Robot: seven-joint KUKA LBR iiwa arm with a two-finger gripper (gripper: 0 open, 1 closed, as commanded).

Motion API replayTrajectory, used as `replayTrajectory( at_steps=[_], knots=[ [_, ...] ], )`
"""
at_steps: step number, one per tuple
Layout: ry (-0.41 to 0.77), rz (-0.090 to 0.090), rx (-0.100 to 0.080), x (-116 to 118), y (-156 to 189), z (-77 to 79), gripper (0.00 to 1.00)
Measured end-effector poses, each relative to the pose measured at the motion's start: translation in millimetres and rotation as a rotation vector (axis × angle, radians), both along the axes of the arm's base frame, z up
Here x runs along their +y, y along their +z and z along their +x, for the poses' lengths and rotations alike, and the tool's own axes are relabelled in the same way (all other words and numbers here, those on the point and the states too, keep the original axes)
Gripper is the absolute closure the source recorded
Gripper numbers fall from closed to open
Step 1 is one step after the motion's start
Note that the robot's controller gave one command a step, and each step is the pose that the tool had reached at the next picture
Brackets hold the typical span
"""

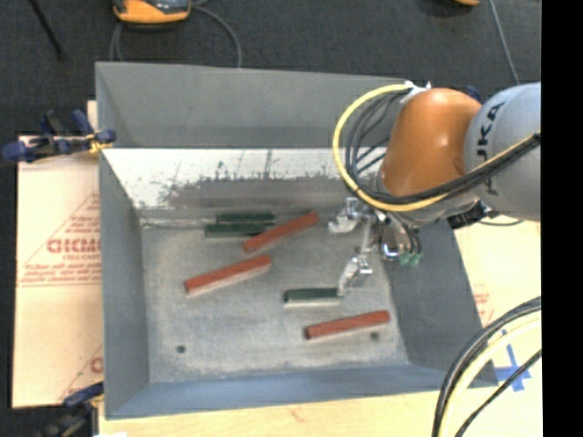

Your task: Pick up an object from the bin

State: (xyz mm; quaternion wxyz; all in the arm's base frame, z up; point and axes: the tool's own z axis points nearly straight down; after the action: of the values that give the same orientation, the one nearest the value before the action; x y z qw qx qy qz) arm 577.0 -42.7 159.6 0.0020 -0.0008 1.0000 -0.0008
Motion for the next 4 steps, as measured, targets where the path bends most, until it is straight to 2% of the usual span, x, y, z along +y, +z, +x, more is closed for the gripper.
replayTrajectory(
  at_steps=[1,3,4],
  knots=[
    [0.044,0.0,-0.005,5.6,-73.7,-40.1,1.0],
    [0.046,0.0,-0.004,5.7,-72.8,-40.5,1.0],
    [0.054,0.001,0.002,6.3,-65.8,-41.7,1.0]
  ],
)
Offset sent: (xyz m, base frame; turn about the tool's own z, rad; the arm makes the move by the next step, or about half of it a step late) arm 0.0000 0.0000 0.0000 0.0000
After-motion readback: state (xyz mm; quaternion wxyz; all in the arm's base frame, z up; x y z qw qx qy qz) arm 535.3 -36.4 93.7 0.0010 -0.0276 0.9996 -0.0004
